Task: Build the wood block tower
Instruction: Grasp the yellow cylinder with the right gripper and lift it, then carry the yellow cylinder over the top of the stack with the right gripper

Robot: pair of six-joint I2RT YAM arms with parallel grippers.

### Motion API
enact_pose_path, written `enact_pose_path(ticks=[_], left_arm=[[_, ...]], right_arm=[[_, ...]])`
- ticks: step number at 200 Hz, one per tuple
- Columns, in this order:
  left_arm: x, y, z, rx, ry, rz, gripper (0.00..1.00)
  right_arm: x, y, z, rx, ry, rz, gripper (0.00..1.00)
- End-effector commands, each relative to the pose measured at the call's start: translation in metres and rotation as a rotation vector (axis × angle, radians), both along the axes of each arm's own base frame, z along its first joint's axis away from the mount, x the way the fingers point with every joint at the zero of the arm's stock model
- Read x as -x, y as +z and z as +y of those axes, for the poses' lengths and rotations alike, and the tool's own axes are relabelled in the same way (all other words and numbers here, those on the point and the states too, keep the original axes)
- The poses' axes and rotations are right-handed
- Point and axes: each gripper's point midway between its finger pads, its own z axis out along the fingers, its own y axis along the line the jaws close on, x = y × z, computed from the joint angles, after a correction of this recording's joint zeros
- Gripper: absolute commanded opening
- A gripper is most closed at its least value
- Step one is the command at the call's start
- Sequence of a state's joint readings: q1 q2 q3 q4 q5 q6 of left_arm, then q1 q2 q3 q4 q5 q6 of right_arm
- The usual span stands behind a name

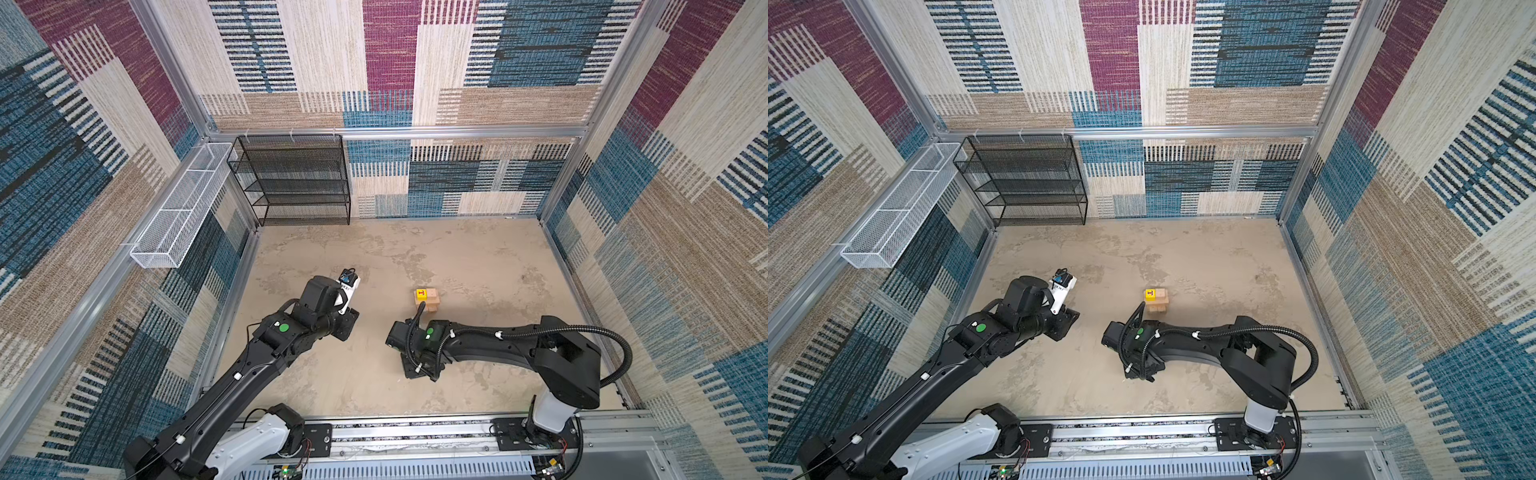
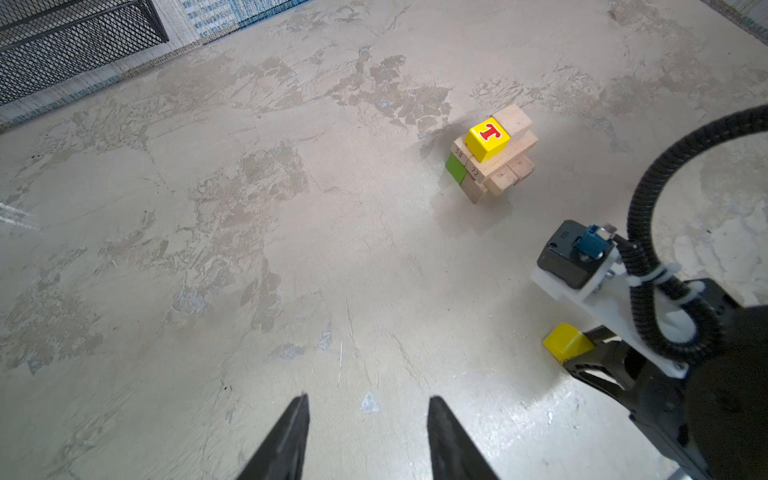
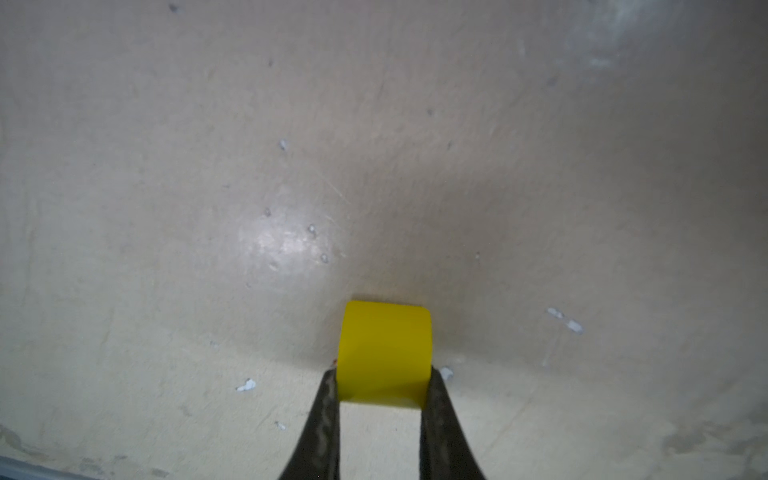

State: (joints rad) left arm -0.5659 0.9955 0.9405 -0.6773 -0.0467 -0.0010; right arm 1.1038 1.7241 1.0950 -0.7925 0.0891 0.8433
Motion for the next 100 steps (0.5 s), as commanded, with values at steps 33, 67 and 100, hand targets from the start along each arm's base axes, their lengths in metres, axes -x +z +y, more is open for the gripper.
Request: enact_pose_path(ticks=[33,67,100], left_arm=[[-0.006,0.017,-0.003,0.035,0.024,-0.024,0.51],[-0.008,0.017,-0.009,0.035,-0.003,-0.003,0.50],[-0.009,0.020,-0.010,0.028,-0.013,-0.016,0.51]], right_arm=[[-0.048,0.113,-0.008,-0.003,-0.012,-0.225,0.00],[-0.086,0.153,-0.017,-0.048,0.170,-0.339,0.00],[-0.107,0.180,-0.023,-0.003,0.550,-0.543,0.00]])
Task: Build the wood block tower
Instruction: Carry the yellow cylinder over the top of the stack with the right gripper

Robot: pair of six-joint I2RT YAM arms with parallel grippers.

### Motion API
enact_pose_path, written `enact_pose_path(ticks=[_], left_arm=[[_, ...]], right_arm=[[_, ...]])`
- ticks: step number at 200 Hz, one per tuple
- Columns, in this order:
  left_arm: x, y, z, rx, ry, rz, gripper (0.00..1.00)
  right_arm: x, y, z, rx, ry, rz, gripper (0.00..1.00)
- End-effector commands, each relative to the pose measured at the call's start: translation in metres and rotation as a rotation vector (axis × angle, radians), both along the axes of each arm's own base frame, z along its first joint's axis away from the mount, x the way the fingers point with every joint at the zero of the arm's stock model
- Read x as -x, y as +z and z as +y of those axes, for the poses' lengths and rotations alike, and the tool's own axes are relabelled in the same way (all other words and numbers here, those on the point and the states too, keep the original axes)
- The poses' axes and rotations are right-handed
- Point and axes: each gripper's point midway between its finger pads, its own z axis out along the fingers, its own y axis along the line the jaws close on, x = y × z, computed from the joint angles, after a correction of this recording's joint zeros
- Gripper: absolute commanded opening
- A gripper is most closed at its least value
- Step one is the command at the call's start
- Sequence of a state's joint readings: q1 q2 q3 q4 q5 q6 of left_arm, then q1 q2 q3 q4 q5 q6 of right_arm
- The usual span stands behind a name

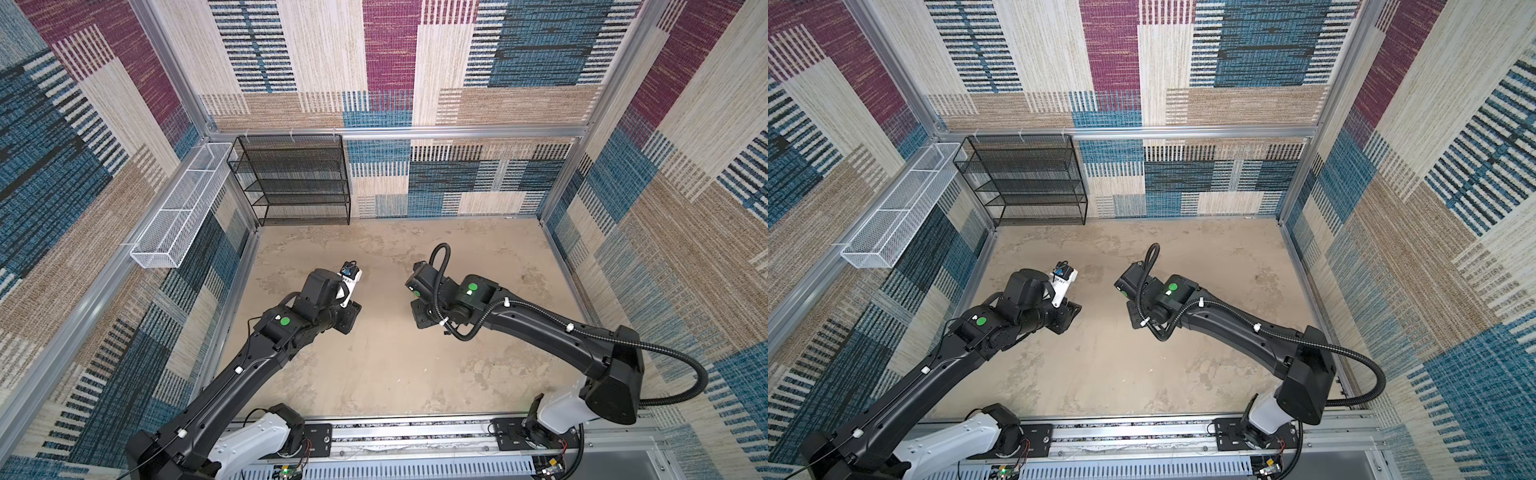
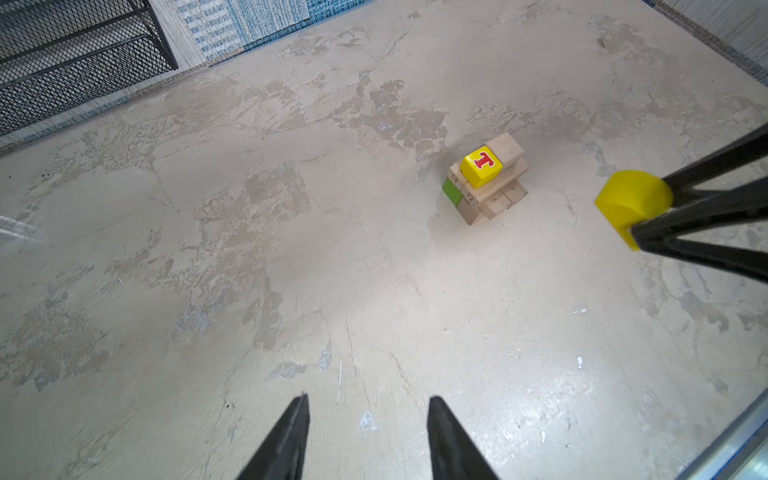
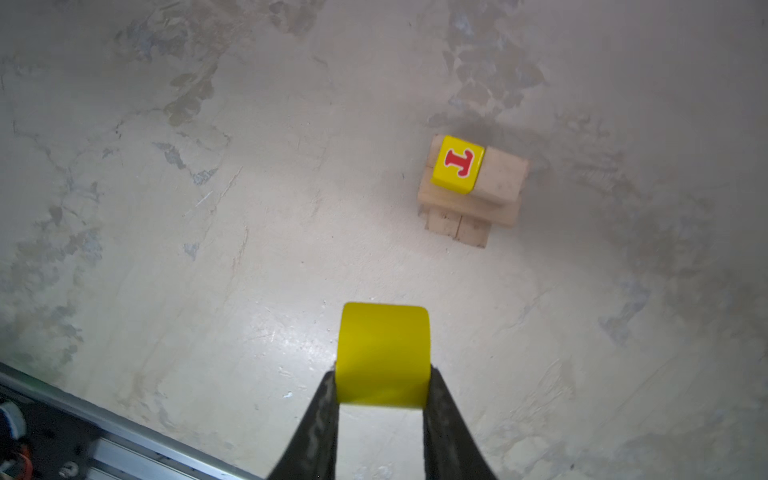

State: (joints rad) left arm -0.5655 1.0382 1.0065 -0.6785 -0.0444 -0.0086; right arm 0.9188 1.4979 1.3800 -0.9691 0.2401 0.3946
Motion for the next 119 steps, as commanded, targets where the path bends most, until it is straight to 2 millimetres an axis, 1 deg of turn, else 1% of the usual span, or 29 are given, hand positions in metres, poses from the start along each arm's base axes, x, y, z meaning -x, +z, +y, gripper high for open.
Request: enact_pose_path(ticks=[1,6,21,37,56,66,79,90,119], left_arm=[[0.001,0.005,-0.003,0.011,-0.018,-0.003,0.51],[0.000,0.006,-0.004,0.014,-0.021,-0.003,0.51],[-0.001,0.009,-0.008,0.025,-0.032,-0.002,0.51],[-0.003,0.012,-0.012,0.032,-0.046,-0.001,0.51],[-0.005,0.013,-0.016,0.033,-0.059,0.003,0.51],[-0.006,0.012,-0.017,0.032,-0.061,0.006,0.50],[-0.008,0.011,-0.019,0.034,-0.064,0.010,0.51],[-0.008,0.009,-0.020,0.036,-0.067,0.017,0.51],[-0.006,0.005,-0.029,0.059,-0.096,0.044,0.51]], right_arm=[[-0.017,0.023,0.001,0.112,0.340,-0.204,0.00],[-0.020,0.028,-0.002,0.127,0.373,-0.243,0.00],[-0.027,0.041,-0.001,0.154,0.509,-0.347,0.00],[-0.035,0.049,-0.001,0.166,0.622,-0.443,0.00],[-0.044,0.055,-0.004,0.162,0.728,-0.478,0.00],[-0.051,0.056,-0.011,0.171,0.755,-0.481,0.00],[-0.059,0.053,-0.018,0.198,0.782,-0.475,0.00],[-0.065,0.045,-0.025,0.233,0.802,-0.463,0.00],[-0.069,0.012,-0.038,0.296,0.862,-0.354,0.00]])
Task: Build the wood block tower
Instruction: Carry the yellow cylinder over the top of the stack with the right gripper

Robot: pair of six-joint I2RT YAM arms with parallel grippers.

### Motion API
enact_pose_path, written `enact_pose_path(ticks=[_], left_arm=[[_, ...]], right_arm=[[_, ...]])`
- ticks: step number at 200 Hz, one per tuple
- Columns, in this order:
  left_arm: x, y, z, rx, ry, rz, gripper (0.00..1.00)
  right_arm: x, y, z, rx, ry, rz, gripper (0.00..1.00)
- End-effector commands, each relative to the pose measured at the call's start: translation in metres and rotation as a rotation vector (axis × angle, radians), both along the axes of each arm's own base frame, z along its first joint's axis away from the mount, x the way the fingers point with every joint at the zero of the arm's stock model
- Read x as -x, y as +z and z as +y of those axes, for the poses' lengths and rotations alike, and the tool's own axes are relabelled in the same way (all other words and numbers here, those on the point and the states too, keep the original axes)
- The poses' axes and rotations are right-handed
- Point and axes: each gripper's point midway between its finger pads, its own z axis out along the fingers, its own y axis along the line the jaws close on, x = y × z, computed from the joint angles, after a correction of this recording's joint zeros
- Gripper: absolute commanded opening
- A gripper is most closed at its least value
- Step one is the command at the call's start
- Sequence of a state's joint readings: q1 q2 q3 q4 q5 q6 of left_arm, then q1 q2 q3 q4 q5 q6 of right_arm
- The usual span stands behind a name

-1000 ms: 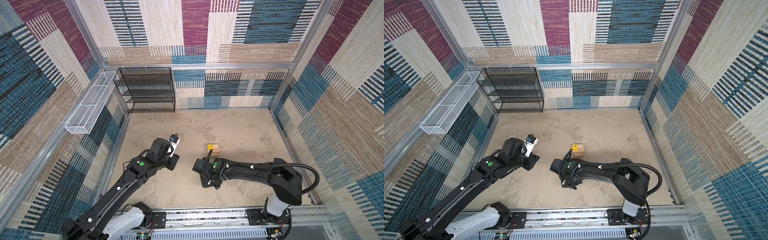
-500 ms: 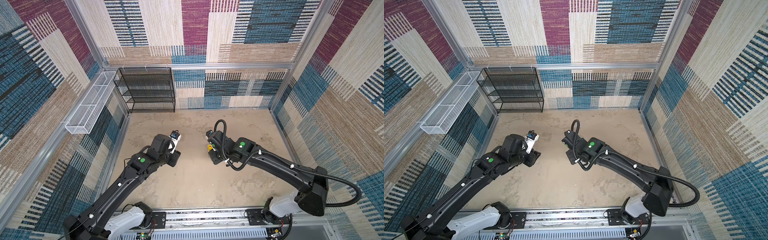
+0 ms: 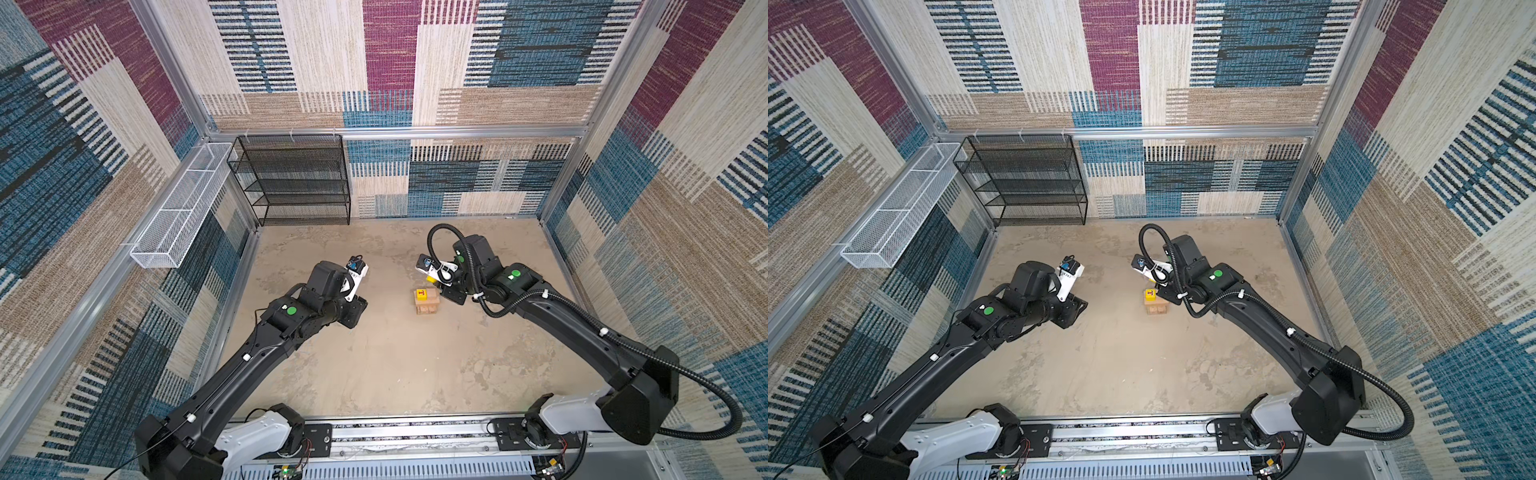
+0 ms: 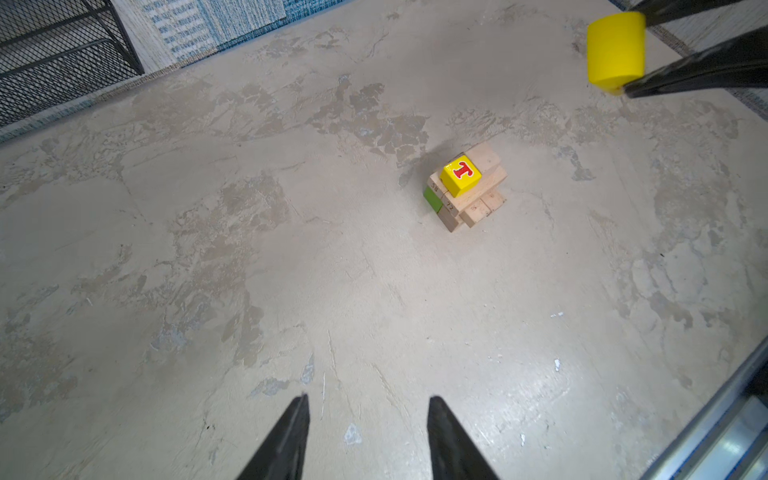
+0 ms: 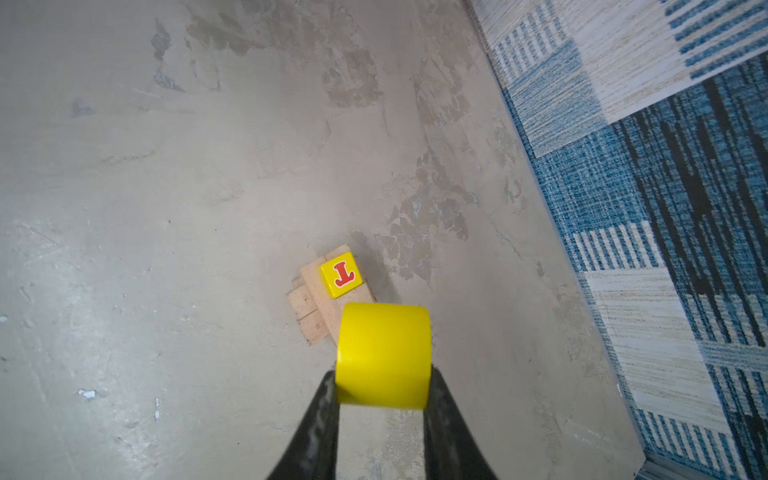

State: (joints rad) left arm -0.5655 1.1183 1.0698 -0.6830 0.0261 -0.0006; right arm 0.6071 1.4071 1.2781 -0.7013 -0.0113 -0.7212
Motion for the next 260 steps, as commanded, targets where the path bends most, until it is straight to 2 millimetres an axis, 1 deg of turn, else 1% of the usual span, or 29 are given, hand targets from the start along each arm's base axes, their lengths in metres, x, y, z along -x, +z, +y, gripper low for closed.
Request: enact_pose_path(ticks=[1,21,31,41,57,75,117,170,182,215,260], left_arm=[[0.000,0.003,-0.010,0.034,-0.041,0.003,0.51],[0.002,0.000,-0.014,0.041,-0.060,0.018,0.51],[0.002,0.000,-0.015,0.042,-0.063,0.022,0.51],[0.003,-0.001,-0.015,0.043,-0.067,0.025,0.51],[0.004,-0.001,-0.014,0.046,-0.066,0.024,0.50],[0.007,-0.002,-0.013,0.048,-0.069,0.024,0.51],[0.010,-0.007,-0.010,0.036,-0.070,0.019,0.51],[0.012,-0.008,-0.007,0.038,-0.075,-0.003,0.51],[0.012,-0.008,-0.008,0.039,-0.078,-0.003,0.51],[0.012,-0.012,-0.006,0.029,-0.079,-0.006,0.51],[0.014,-0.014,-0.006,0.029,-0.081,-0.003,0.52]], right_arm=[[0.000,-0.016,-0.001,0.078,0.116,0.022,0.00],[-0.001,-0.030,-0.003,0.123,0.148,0.060,0.00],[0.005,-0.037,-0.002,0.148,0.209,0.105,0.00],[0.001,-0.042,-0.003,0.170,0.215,0.106,0.00],[0.000,-0.052,-0.005,0.213,0.254,0.129,0.00],[-0.005,-0.054,-0.002,0.227,0.287,0.127,0.00],[-0.018,-0.067,0.004,0.266,0.309,0.173,0.00],[-0.031,-0.081,0.001,0.326,0.298,0.183,0.00],[-0.032,-0.084,0.001,0.336,0.298,0.192,0.00],[-0.033,-0.087,0.005,0.328,0.299,0.206,0.00],[-0.033,-0.099,0.005,0.356,0.308,0.216,0.00]])
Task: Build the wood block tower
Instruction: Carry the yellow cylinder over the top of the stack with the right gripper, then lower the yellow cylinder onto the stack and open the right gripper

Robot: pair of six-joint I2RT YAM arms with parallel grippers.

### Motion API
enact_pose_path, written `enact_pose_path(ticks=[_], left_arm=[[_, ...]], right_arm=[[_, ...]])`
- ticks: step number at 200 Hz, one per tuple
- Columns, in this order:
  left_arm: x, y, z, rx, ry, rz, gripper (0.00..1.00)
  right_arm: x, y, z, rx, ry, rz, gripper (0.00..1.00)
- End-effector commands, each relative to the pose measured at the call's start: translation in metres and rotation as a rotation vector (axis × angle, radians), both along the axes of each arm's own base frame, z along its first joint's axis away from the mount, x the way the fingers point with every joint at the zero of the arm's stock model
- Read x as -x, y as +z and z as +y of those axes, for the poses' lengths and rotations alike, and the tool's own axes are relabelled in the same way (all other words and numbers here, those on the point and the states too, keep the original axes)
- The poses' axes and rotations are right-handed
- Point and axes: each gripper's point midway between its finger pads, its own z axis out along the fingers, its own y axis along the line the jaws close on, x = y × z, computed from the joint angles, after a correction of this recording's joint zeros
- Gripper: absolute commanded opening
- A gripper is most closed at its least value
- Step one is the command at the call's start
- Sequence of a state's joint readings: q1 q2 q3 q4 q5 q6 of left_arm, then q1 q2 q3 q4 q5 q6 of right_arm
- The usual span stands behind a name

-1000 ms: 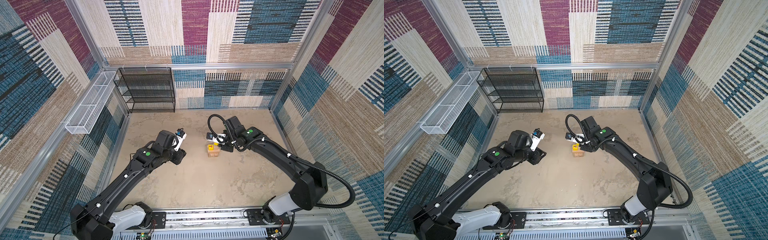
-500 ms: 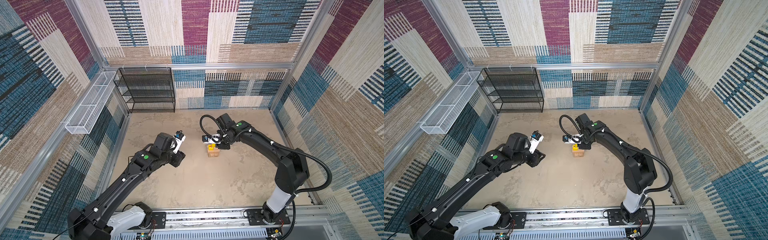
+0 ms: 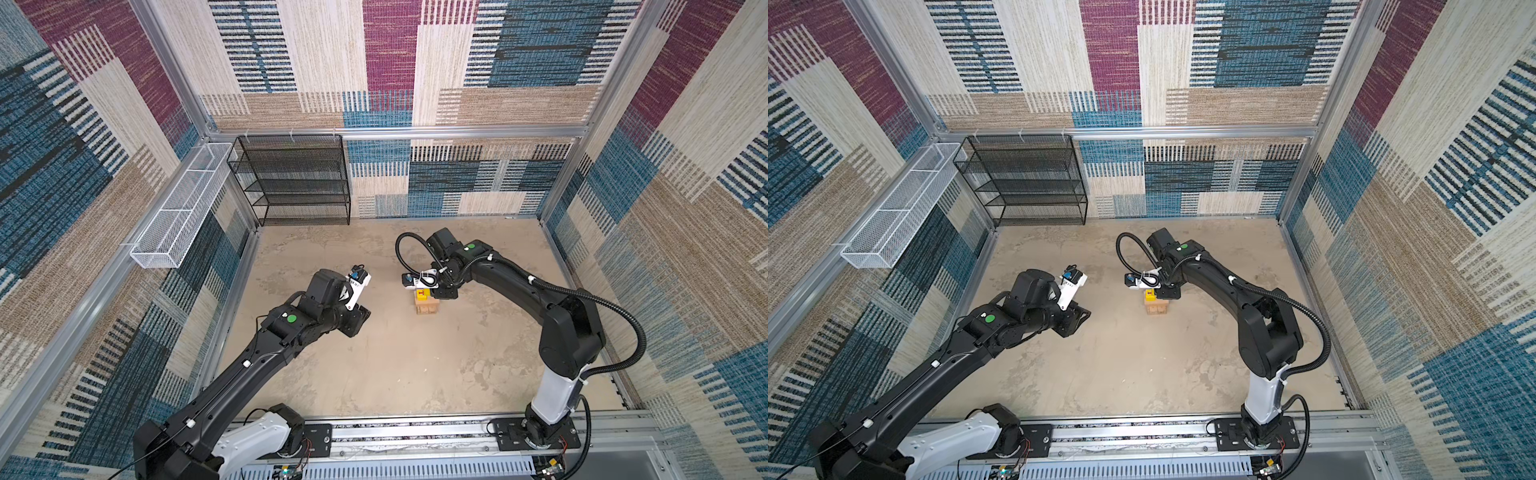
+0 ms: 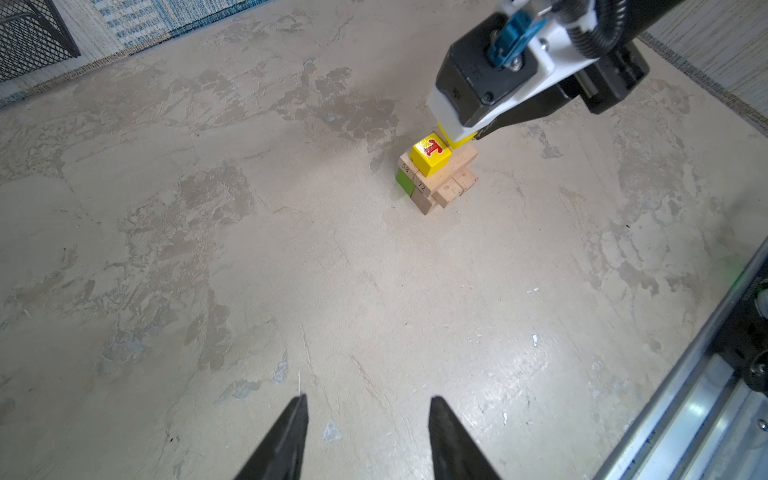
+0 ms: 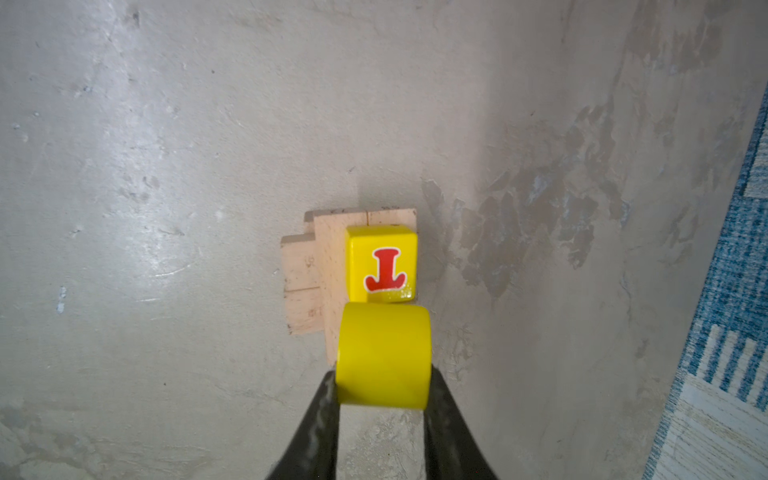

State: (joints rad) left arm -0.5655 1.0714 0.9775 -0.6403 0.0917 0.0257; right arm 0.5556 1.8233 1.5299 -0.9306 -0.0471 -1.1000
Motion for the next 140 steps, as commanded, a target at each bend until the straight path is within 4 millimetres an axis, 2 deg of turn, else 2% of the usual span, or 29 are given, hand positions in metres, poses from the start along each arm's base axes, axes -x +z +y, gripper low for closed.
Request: enact_pose_path(ticks=[1,39,77,140], left_arm=[[-0.001,0.002,-0.002,0.006,-0.016,-0.019,0.52],[0.000,-0.003,-0.004,0.004,-0.025,-0.002,0.53],[0.001,-0.006,-0.005,0.005,-0.038,0.007,0.55],[0.002,-0.008,-0.006,0.005,-0.042,0.013,0.56]], right_arm=[[-0.001,-0.003,0.002,0.007,0.016,-0.008,0.00],[-0.003,-0.002,0.008,0.001,0.033,-0.022,0.01],[-0.001,-0.005,0.006,0.017,0.031,-0.008,0.04],[-0.011,-0.001,0.010,0.015,0.041,-0.040,0.04]])
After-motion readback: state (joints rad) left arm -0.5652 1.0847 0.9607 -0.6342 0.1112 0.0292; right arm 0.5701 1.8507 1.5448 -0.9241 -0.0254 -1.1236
